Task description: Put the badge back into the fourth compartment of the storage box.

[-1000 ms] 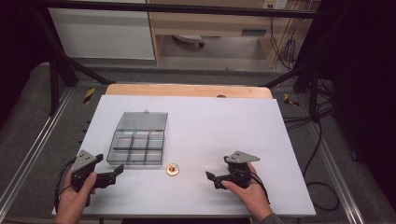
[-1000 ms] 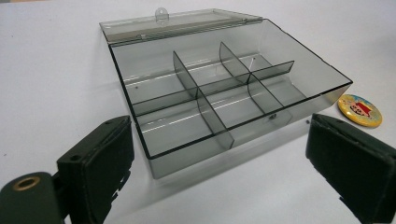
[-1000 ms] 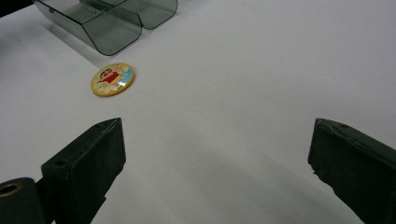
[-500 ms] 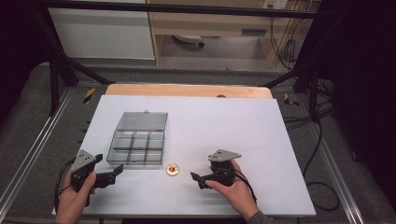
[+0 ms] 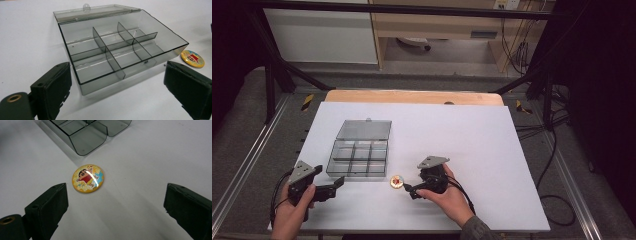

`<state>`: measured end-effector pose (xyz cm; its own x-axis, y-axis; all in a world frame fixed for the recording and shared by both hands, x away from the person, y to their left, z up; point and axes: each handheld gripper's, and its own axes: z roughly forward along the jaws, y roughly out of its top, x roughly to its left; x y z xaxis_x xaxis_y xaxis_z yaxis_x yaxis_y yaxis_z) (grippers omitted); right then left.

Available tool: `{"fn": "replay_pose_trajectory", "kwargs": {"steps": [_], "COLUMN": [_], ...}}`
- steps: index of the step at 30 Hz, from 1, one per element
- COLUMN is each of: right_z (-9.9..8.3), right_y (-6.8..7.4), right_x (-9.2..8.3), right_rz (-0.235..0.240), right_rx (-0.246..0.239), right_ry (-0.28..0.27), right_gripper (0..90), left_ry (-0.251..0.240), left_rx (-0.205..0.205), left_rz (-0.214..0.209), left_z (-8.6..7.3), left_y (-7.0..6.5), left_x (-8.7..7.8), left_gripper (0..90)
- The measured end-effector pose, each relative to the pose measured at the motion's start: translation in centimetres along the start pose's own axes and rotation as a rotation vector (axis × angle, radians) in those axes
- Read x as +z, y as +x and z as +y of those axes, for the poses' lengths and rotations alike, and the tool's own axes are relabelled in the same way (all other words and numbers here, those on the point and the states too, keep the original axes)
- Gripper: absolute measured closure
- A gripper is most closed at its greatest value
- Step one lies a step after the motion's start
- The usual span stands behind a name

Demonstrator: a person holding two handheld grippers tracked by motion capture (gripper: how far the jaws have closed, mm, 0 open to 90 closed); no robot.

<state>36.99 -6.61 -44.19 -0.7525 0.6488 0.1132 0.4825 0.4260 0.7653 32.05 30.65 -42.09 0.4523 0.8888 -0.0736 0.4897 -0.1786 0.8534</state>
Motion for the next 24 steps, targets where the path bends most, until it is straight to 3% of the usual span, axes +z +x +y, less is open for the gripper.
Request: {"fn": "replay_pose_trajectory", "kwargs": {"steps": [8, 16, 24], "right_z": [0.6, 1.2, 1.3], "right_y": [0.8, 1.5, 1.8], "right_x": [1.3, 2.4, 3.3], "right_rz": [0.002, 0.032, 0.021], "right_rx": [-0.012, -0.007, -0.011], "right_ry": [0.020, 0.055, 0.069], "right_gripper": [5.4, 10.5, 18.9], "left_ry": [0.002, 0.001, -0.003], "left_rx": [-0.001, -0.002, 0.000], "left_rz": [0.000, 0.001, 0.002], "left_z": [0.0, 0.0, 0.0], "left_y": [0.1, 0.1, 0.1], "left_x": [0.0, 0.0, -0.1], "left_gripper": [8.0, 8.1, 8.1]}}
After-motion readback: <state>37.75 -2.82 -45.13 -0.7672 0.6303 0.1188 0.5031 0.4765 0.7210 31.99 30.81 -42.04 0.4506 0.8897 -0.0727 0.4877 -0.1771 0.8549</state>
